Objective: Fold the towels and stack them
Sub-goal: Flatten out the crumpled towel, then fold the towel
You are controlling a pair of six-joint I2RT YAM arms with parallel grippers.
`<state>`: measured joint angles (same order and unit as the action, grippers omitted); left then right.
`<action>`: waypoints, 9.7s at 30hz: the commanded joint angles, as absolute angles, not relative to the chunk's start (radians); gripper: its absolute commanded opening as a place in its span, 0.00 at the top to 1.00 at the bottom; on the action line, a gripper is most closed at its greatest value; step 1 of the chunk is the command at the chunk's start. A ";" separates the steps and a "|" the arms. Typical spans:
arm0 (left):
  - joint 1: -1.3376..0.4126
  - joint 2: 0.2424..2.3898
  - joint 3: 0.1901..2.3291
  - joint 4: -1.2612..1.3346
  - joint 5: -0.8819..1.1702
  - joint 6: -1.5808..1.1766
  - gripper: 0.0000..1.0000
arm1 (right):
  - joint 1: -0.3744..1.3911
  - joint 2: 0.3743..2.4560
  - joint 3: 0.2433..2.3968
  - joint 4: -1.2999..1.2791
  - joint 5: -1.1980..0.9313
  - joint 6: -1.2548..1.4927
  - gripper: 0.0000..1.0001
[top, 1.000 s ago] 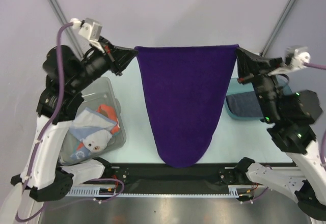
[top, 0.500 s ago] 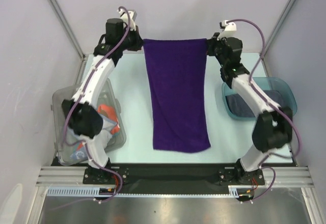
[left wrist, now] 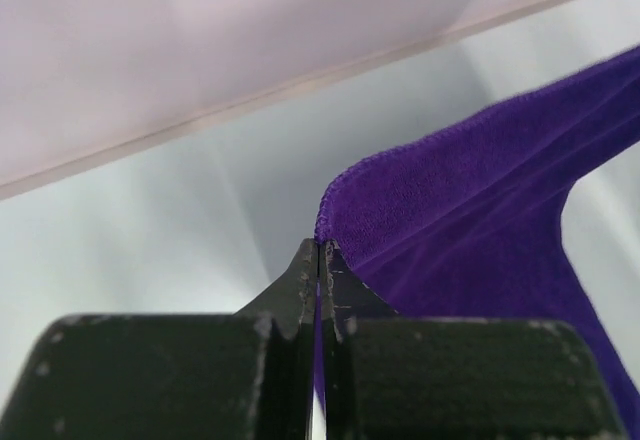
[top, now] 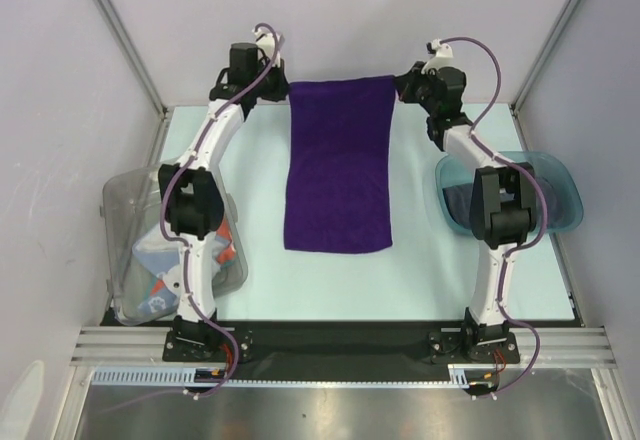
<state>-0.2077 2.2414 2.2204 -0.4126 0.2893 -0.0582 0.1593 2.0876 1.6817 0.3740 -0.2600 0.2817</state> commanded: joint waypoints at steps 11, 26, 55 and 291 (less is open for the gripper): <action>-0.215 1.953 1.772 -0.333 0.305 0.054 0.99 | 0.178 1.810 1.287 0.424 -0.288 0.321 1.00; -0.314 1.689 1.373 -0.388 0.192 0.078 1.00 | 0.285 1.496 0.876 0.307 -0.177 0.308 1.00; -0.428 1.557 1.065 -0.526 0.187 0.031 1.00 | 0.448 1.289 0.621 0.051 -0.043 0.383 1.00; -0.327 2.308 2.167 -0.796 0.129 0.120 1.00 | 0.189 2.020 1.540 -0.097 -0.511 0.083 1.00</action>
<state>-0.3519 2.2677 1.9995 -0.7799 0.1276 0.1139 0.1970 1.9594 1.3911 -0.1314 -0.4744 0.0795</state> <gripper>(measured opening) 0.009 0.011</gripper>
